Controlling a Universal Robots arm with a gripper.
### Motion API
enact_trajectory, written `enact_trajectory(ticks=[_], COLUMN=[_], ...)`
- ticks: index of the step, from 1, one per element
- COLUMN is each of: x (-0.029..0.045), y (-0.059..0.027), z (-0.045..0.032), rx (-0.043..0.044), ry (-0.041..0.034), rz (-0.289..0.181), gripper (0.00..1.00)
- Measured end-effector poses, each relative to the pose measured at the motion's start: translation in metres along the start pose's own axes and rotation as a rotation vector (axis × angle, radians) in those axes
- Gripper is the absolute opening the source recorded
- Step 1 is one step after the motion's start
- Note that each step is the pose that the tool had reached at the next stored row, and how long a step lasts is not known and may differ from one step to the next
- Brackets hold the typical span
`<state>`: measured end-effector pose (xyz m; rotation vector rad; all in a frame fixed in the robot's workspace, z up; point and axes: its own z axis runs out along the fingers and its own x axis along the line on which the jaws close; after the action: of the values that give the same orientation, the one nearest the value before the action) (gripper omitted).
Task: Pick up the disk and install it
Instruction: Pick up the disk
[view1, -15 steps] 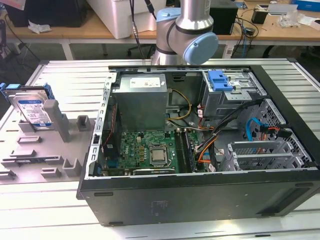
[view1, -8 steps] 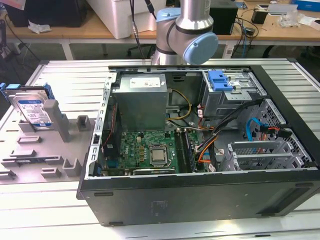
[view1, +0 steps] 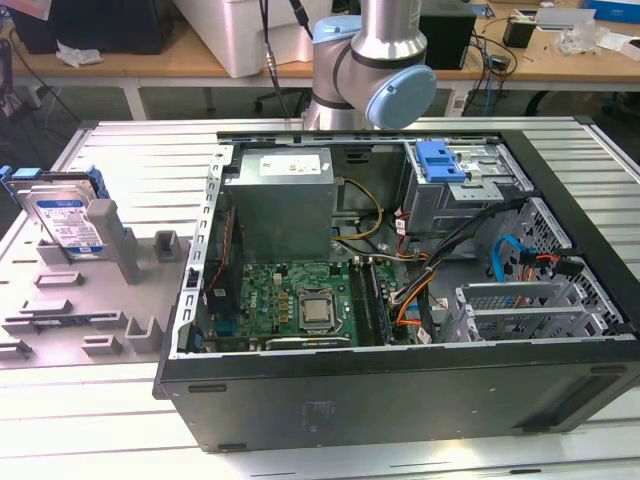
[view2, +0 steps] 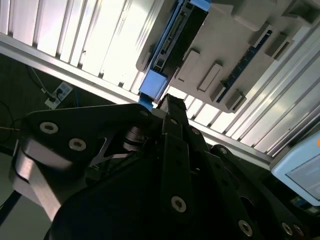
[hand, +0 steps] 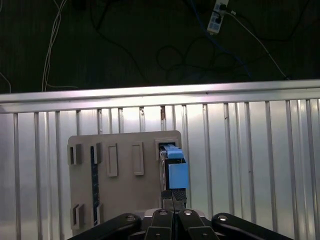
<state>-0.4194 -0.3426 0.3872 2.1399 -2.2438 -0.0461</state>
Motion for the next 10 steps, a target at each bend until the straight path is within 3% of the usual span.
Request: enact_trajectory(ticks=[4, 8, 9, 10], x=[0.0000, 0.0000, 0.0000, 0.0000], y=[0.0000, 0.0000, 0.0000, 0.0000], z=[0.0000, 0.0000, 0.0000, 0.0000], rx=[0.0000, 0.0000, 0.0000, 0.0000], ry=[0.0000, 0.0001, 0.0001, 0.0001], rz=[-0.001, -0.001, -0.001, -0.002], gripper=[0.11, 0.36, 0.36, 0.44])
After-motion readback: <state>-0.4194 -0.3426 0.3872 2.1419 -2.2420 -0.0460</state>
